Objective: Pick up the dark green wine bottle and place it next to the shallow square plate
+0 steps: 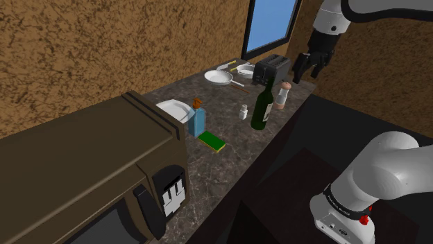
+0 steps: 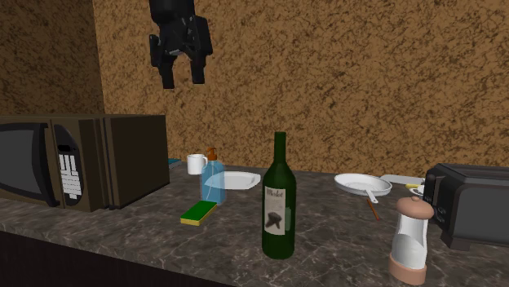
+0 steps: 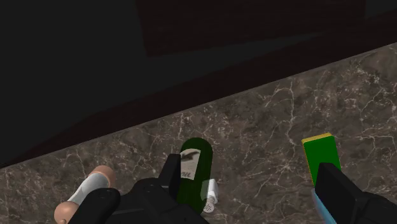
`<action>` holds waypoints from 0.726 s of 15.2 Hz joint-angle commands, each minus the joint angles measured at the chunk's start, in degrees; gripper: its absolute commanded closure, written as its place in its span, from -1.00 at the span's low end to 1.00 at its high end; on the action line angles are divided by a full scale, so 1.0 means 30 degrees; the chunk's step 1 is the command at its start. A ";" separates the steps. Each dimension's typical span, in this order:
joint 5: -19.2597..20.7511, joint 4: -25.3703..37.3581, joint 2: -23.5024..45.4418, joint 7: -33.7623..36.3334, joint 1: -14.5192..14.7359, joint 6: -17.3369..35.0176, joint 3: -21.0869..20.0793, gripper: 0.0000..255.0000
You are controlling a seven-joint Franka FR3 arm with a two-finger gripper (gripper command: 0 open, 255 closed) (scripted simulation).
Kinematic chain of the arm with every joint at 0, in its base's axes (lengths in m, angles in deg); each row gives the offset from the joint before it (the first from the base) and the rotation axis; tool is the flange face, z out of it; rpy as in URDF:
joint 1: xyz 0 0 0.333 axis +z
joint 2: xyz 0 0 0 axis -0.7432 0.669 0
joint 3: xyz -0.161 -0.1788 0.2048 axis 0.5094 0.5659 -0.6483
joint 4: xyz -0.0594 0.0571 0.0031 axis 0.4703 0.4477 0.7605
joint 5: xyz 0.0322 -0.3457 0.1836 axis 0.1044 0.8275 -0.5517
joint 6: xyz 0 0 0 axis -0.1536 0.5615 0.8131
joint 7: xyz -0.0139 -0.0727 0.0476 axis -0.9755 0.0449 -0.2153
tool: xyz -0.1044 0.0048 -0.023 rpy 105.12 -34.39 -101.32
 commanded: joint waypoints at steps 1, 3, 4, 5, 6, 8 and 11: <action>0.0000 0.0000 0.0000 0.0000 0.0000 0.0000 0.0000 -1.00; 0.0161 0.0269 0.1192 -0.0567 -0.0056 0.0973 0.0611 -1.00; 0.0214 0.0444 0.1812 -0.0854 -0.0074 0.1441 0.0911 -1.00; 0.0248 0.0646 0.2447 -0.1146 -0.0088 0.1897 0.1206 -1.00; 0.0262 0.0874 0.3096 -0.1440 -0.0093 0.2337 0.1499 -1.00; 0.0226 0.1408 0.4430 -0.2046 -0.0082 0.3170 0.2076 -1.00; -0.0001 0.2404 0.6512 -0.3003 -0.0015 0.4284 0.2921 -1.00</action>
